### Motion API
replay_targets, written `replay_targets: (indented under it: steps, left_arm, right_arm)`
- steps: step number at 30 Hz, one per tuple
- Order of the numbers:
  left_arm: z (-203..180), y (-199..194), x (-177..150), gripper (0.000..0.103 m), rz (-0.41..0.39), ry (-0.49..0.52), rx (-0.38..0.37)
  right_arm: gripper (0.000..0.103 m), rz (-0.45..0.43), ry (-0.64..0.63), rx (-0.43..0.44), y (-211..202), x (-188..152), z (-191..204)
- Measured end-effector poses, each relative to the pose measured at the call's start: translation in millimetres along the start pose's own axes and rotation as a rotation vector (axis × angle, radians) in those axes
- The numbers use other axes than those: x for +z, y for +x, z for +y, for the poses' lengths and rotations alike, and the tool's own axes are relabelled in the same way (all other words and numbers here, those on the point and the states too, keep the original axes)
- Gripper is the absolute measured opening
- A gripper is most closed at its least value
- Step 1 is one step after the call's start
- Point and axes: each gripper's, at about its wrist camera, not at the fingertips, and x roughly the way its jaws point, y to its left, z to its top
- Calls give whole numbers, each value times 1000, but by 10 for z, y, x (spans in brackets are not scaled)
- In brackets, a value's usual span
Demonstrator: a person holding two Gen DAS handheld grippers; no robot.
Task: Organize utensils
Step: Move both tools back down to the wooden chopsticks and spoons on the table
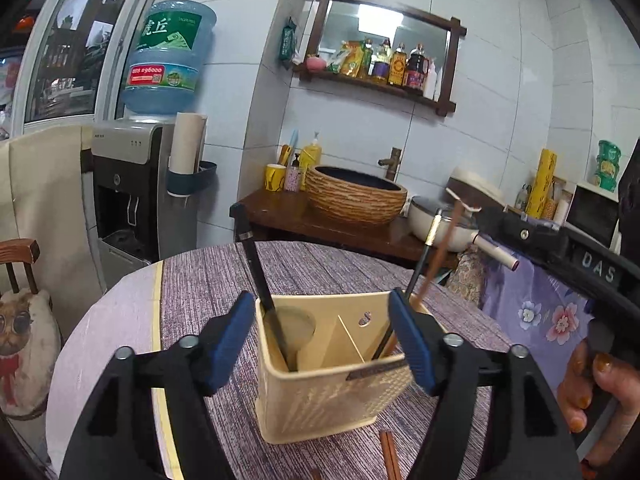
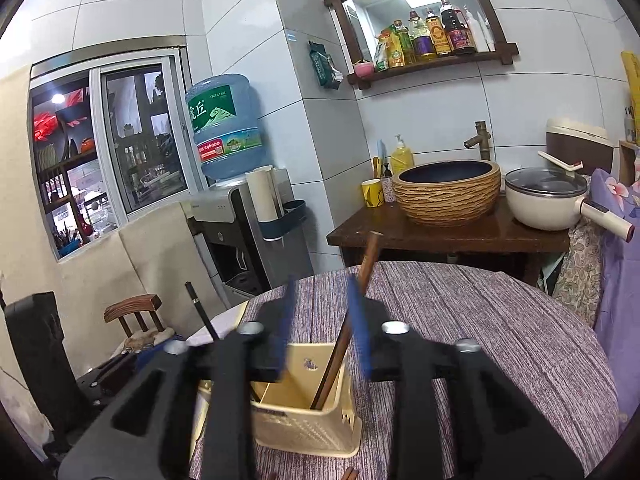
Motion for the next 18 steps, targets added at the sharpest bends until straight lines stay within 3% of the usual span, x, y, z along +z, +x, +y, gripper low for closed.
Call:
replay_targets:
  steps: [3, 6, 12, 18]
  left_arm:
    - [24, -209, -110, 91, 19, 14, 14]
    - [105, -359, -328, 95, 86, 17, 52]
    - [314, -481, -927, 93, 228, -44, 103]
    - [341, -472, -1314, 77, 337, -45, 113]
  right_arm:
    - [62, 48, -45, 7, -156, -190, 46]
    - [71, 142, -77, -4, -241, -498, 67]
    - [71, 305, -87, -67, -321, -1221, 35]
    - [69, 437, -14, -140, -288, -1758, -147]
